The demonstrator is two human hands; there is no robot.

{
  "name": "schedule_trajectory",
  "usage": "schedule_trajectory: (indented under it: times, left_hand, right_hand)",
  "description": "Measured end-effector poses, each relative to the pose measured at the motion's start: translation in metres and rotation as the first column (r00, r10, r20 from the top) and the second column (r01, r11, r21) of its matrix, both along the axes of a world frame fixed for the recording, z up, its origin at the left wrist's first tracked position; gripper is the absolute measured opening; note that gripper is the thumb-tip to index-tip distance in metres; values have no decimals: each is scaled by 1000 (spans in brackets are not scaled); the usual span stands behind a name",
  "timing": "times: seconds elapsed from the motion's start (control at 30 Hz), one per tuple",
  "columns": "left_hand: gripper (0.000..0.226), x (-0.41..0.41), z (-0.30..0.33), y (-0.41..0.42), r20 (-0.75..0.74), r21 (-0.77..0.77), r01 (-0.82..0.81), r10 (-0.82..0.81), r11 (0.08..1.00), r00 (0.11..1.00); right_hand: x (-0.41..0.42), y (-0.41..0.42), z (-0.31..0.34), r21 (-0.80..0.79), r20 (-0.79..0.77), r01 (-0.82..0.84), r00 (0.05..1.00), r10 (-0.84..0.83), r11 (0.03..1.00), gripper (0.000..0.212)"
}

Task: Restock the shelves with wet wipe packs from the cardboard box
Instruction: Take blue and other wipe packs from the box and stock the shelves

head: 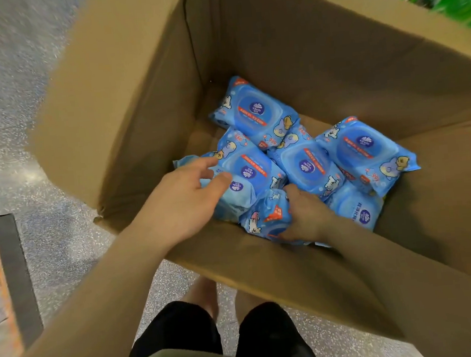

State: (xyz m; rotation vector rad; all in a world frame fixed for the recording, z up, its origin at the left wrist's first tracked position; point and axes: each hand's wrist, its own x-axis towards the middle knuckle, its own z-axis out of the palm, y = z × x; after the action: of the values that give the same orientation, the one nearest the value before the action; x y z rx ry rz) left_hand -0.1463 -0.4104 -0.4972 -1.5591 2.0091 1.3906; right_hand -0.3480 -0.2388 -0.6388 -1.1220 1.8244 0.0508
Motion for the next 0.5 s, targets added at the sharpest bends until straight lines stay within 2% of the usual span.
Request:
schedule_trajectory:
  times: [0.13,0.27,0.4,0.5]
  left_hand:
    - [47,3,11,7,-66,9,-13,14,1000,998]
    - [36,6,27,18,-153,54,-82,89,995,984]
    - [31,-1,52,35,-219,138,-125,154,982,964]
    - [36,-17,73,54,-295,269,-148,228,952,928]
  right_hand:
    - [-2,11,24,-89,-55,42,997,-47,995,89]
    - [-6,18,71,-179,9,299,953,-302,937,86]
    - [-9,23,137,-232,132,624,780,-611,746,73]
    - [-1,27,191,-195,327,819,574,-751,540,78]
